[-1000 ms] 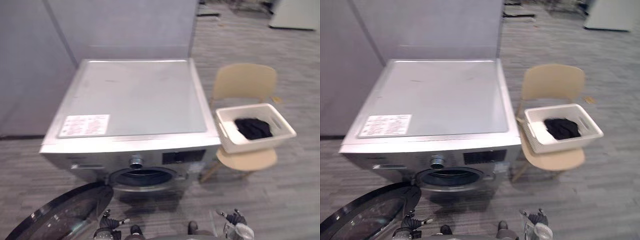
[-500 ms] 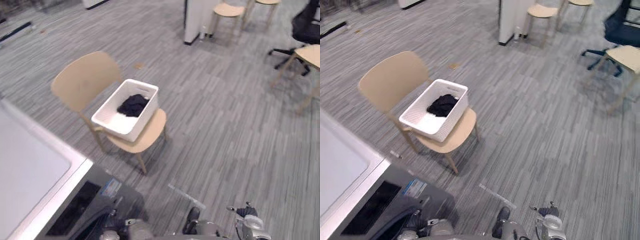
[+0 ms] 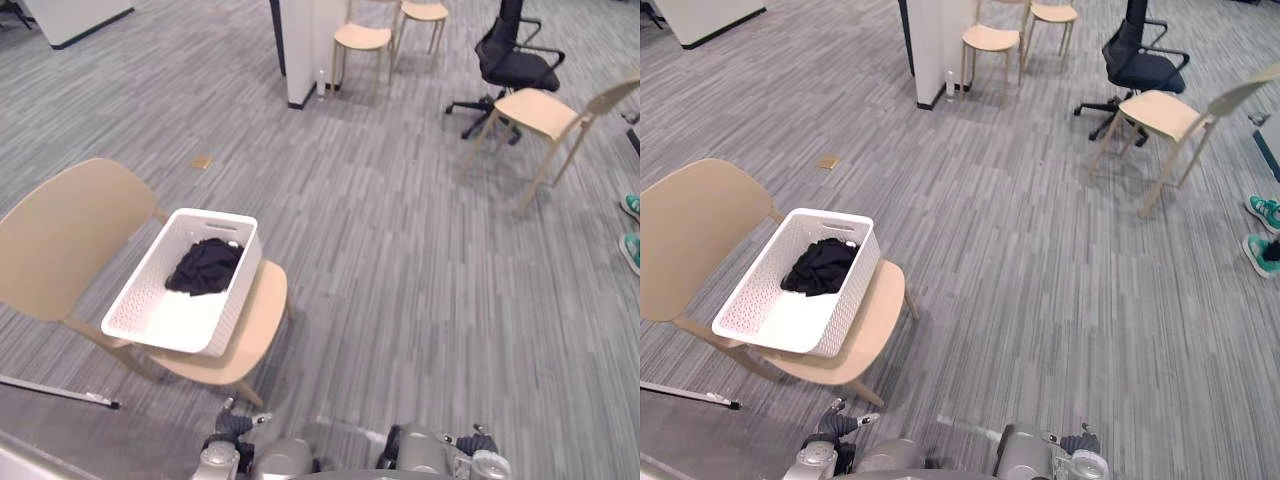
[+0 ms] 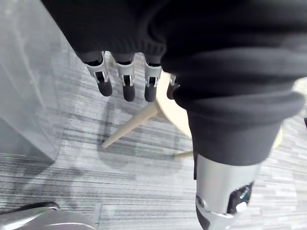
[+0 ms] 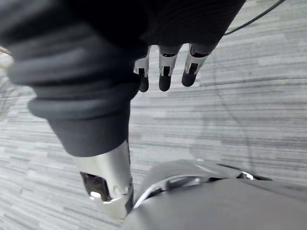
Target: Pick up the laundry basket with both hands and put the clothes into the washing machine.
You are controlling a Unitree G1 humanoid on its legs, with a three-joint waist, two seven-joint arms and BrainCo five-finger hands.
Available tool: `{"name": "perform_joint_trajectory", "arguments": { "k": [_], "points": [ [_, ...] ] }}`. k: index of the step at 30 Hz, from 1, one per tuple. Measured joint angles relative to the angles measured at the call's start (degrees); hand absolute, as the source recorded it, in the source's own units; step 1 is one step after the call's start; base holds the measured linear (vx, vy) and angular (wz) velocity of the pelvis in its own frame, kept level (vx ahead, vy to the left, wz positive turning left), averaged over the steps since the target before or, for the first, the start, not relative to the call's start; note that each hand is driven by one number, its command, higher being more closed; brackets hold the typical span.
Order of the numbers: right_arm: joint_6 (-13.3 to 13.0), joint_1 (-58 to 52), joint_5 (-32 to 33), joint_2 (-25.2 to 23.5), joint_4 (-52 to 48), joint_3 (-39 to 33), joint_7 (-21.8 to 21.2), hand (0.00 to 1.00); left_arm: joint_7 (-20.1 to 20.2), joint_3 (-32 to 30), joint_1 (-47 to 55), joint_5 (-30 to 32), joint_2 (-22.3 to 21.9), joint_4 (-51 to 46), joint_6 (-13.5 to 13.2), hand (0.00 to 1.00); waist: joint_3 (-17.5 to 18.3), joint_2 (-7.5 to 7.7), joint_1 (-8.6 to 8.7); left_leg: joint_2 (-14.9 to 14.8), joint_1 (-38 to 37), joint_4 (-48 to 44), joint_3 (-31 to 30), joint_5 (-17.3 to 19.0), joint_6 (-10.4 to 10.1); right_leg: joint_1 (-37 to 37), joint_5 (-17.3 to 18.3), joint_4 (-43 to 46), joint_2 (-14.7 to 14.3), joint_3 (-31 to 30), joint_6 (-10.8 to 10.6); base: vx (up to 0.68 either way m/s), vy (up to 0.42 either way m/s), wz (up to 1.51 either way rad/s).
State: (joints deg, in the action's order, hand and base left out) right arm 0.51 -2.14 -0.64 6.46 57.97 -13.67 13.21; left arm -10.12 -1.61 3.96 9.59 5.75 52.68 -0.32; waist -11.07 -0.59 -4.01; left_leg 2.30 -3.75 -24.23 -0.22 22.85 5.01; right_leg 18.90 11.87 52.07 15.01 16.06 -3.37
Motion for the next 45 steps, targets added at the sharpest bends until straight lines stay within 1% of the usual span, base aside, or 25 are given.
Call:
{"name": "perform_joint_trajectory", "arguments": {
  "k": [1,4,6,7,8,9,10,12,14,16,18,20,21,23,25,26,29,30,31,33,35,37,38,40,45],
  "points": [
    [0.0,0.7,0.0,0.0,0.0,0.0,-0.2,0.00,0.0,0.0,-0.1,0.0,-0.1,-0.1,0.0,0.00,-0.1,-0.11,0.00,-0.4,-1.3,1.5,-1.3,0.0,0.0,0.6,0.8,-2.9,-0.6,0.4,0.3,0.58,-0.090,0.55],
    [0.0,3.3,0.0,0.4,-0.5,0.0,-1.0,0.00,0.0,-0.2,-0.9,0.0,-1.4,0.0,0.0,0.00,-0.7,-2.50,0.07,-3.6,-3.9,5.0,-6.6,0.2,-0.5,5.1,0.7,-13.4,-8.1,-7.2,0.0,0.43,-0.151,0.50],
    [-0.1,3.2,0.0,0.9,-1.5,0.1,-0.9,0.00,0.0,-0.4,-2.9,0.0,-2.3,0.7,-0.1,0.00,-1.1,-3.01,0.20,-4.7,-3.8,3.4,-14.8,0.6,-1.1,6.6,-6.5,-28.9,-13.0,-22.7,-5.9,0.46,-0.255,1.18],
    [0.0,2.8,0.1,0.8,-1.6,0.1,-0.9,0.00,0.0,-0.3,-3.0,0.0,-2.6,0.9,-0.1,0.00,-1.1,-2.78,0.37,-4.7,-3.7,1.8,-17.0,1.2,-2.6,5.1,-9.4,-33.8,-12.5,-24.8,-6.4,0.52,-0.436,2.03],
    [0.1,0.8,0.1,0.2,-1.9,0.4,-1.0,0.00,-0.1,-0.5,-3.4,0.1,-3.4,1.3,-0.3,0.00,-1.3,-2.70,0.90,-4.6,-4.9,-1.4,-22.0,3.7,-7.2,0.8,-13.4,-36.9,-9.7,-24.8,-8.3,0.53,-0.487,1.70],
    [0.3,1.3,0.1,1.6,-2.3,0.0,-1.0,0.00,-0.2,-0.8,-3.8,0.0,-4.9,1.4,-0.1,0.00,-1.4,-5.80,0.06,-6.7,-5.1,-2.5,-23.6,3.8,-7.7,1.0,-13.1,-32.8,-11.2,-21.8,-6.6,0.61,-0.571,2.03],
    [0.4,1.8,0.1,2.7,-3.3,0.0,-0.8,0.00,-0.2,-0.9,-3.8,0.0,-5.9,0.9,-0.7,0.00,-1.3,-6.38,0.08,-7.9,-4.2,-2.8,-24.9,-0.1,-12.1,1.4,-10.1,-27.3,-9.9,-18.9,-5.0,0.43,-0.434,1.59],
    [-0.3,1.8,0.1,3.3,-4.5,0.1,-0.7,0.00,-0.7,-1.0,-3.7,-0.5,-6.5,0.6,-1.2,0.00,0.5,-5.68,0.08,-8.2,-0.7,-4.0,-26.0,-9.7,-13.4,-1.6,-6.9,-24.6,-5.7,-10.8,-2.1,0.43,-0.426,2.30],
    [-0.6,2.5,0.4,2.9,-5.1,0.3,-0.6,0.00,-1.3,-1.1,-3.5,-1.6,-6.7,0.0,-1.3,0.00,0.6,-5.09,-0.05,-10.5,4.0,-8.3,-21.3,-12.9,-14.2,-8.5,-6.4,-29.3,-4.6,-5.1,-1.4,0.32,-0.281,2.09],
    [-1.2,4.9,1.3,2.0,-3.9,0.3,-0.5,0.00,-1.3,-0.9,-3.2,-2.7,-6.2,-0.4,-1.4,0.00,0.5,-3.69,-0.30,-12.2,9.9,-10.7,-10.0,-8.8,-13.0,-15.8,-6.4,-36.5,-4.6,-1.5,-1.4,0.35,-0.209,2.01],
    [-1.4,7.9,1.9,1.9,-1.9,0.2,-0.4,0.00,-1.2,0.1,-2.4,-2.9,-5.5,-0.6,-1.3,0.00,0.2,-1.59,-0.51,-10.4,13.7,-6.7,1.7,-7.5,-11.9,-19.2,-6.4,-39.0,-2.8,2.3,-1.4,0.25,-0.058,1.87],
    [-1.9,8.7,2.4,2.0,-1.6,-2.0,0.3,0.00,-1.2,2.2,-2.1,-3.3,-4.4,-1.1,-1.3,0.00,0.8,-2.30,-0.61,-7.8,13.5,6.3,16.2,-14.4,-6.6,-22.0,-5.9,-37.4,-2.2,9.8,-2.1,0.18,0.054,1.67],
    [-2.2,8.7,2.7,0.9,-1.3,-3.0,0.3,0.00,-1.3,2.7,-2.3,-3.3,-3.8,-0.9,-1.2,0.00,0.9,-1.39,-0.97,-8.3,12.8,6.2,20.1,-13.6,-4.0,-21.4,-4.2,-33.8,-1.5,11.9,-3.1,0.16,0.044,0.99],
    [-2.6,8.4,3.5,-2.1,-1.7,-3.7,0.3,0.00,-1.3,2.7,-2.7,-3.7,-1.9,-0.7,-1.2,0.00,1.2,0.92,-1.26,-7.9,12.8,6.1,20.5,-13.8,-3.7,-22.5,-1.3,-40.2,-2.2,14.0,-5.1,0.20,0.036,0.71],
    [-2.5,7.4,4.2,-3.2,-2.5,-3.8,0.3,0.00,-1.1,3.4,-3.3,-3.7,-1.2,0.9,-1.1,0.00,1.4,2.40,-0.70,-5.7,12.2,6.4,18.4,-13.7,-3.7,-22.9,-5.0,-45.5,-2.8,13.7,-3.4,0.19,-0.016,0.62],
    [-2.5,6.3,4.6,-2.8,-2.7,-4.5,0.4,0.00,-1.1,3.5,-3.2,-3.7,-1.6,1.5,-1.1,0.00,1.4,2.14,0.29,-4.6,10.8,6.7,17.2,-13.5,-3.6,-24.4,-4.2,-43.2,-1.3,15.1,-4.8,0.23,0.007,0.67],
    [-2.4,4.2,4.7,-1.4,-3.0,-5.9,0.6,0.00,-1.1,3.8,-2.8,-3.8,-2.8,2.5,-1.2,0.00,1.1,0.81,0.62,-4.1,6.5,8.7,15.7,-13.0,-3.3,-22.2,-4.1,-27.5,2.7,15.0,-4.9,0.14,0.061,0.41],
    [-2.4,3.6,4.9,-1.2,-3.7,-6.0,0.6,0.00,-1.1,3.7,-2.5,-3.8,-2.7,2.7,-1.2,0.00,1.1,0.86,1.31,-3.6,5.1,9.6,14.6,-12.4,-3.0,-20.1,-4.8,-19.9,4.7,13.3,-3.8,0.12,0.049,0.58],
    [-2.4,3.2,5.4,-1.2,-5.2,-6.1,0.7,0.00,-1.1,3.8,-2.3,-3.9,-2.3,3.0,-1.2,0.00,1.2,0.29,2.35,-3.2,2.9,10.8,12.3,-11.3,-2.5,-15.2,-5.9,-9.7,6.0,8.3,0.3,0.18,0.008,0.74],
    [-2.4,3.0,5.8,-1.7,-6.9,-5.8,0.5,0.00,-1.2,3.6,-2.7,-3.9,-1.6,3.0,-1.1,0.00,0.6,1.57,3.22,-3.6,1.9,11.5,10.1,-10.8,-2.4,-10.0,1.0,-6.9,1.6,-2.1,-0.2,0.21,-0.052,0.67],
    [-2.5,2.4,5.8,-1.4,-9.9,-5.9,0.7,0.00,-1.2,3.5,-2.5,-3.9,-1.0,3.1,-1.1,0.00,0.4,1.26,3.48,-4.7,1.3,11.7,8.1,-10.9,-2.5,-7.1,3.5,-15.4,-5.3,-10.4,-0.8,0.14,-0.106,0.59],
    [-2.6,1.0,5.7,-1.4,-13.6,-5.9,1.4,0.00,-1.2,3.5,-2.1,-3.7,-0.7,3.1,-1.1,0.00,1.2,2.52,3.52,-3.6,0.9,11.8,7.6,-10.7,-4.0,-7.0,-1.5,-27.4,-7.7,-14.0,-0.9,0.18,-0.137,0.59],
    [-2.7,0.5,5.4,-0.4,-15.2,-5.8,1.6,0.00,-1.2,3.3,-2.2,-3.7,-1.0,3.9,-1.1,0.00,1.5,1.95,3.49,-3.7,0.6,11.8,6.1,-9.8,-5.6,-7.3,-3.4,-29.4,-8.0,-13.9,-0.9,0.19,-0.123,0.34],
    [-2.6,0.7,4.4,0.6,-19.4,-4.4,1.6,0.00,-1.1,3.3,-1.4,-3.7,-2.1,3.9,-1.2,0.00,2.3,0.27,3.30,-5.7,0.9,12.3,5.8,-10.0,-6.2,-8.2,-4.2,-32.4,-9.5,-13.4,-0.2,0.18,-0.119,0.02],
    [-3.1,-1.2,-3.8,4.7,-32.2,0.6,0.5,0.00,-0.9,3.3,-0.6,-3.4,-2.6,3.8,-1.6,0.00,2.9,-0.57,3.43,-7.5,-2.0,16.0,4.8,-10.9,-7.8,-12.1,-4.9,-36.9,-11.8,-11.8,0.6,0.11,-0.084,0.02]
  ]
}}
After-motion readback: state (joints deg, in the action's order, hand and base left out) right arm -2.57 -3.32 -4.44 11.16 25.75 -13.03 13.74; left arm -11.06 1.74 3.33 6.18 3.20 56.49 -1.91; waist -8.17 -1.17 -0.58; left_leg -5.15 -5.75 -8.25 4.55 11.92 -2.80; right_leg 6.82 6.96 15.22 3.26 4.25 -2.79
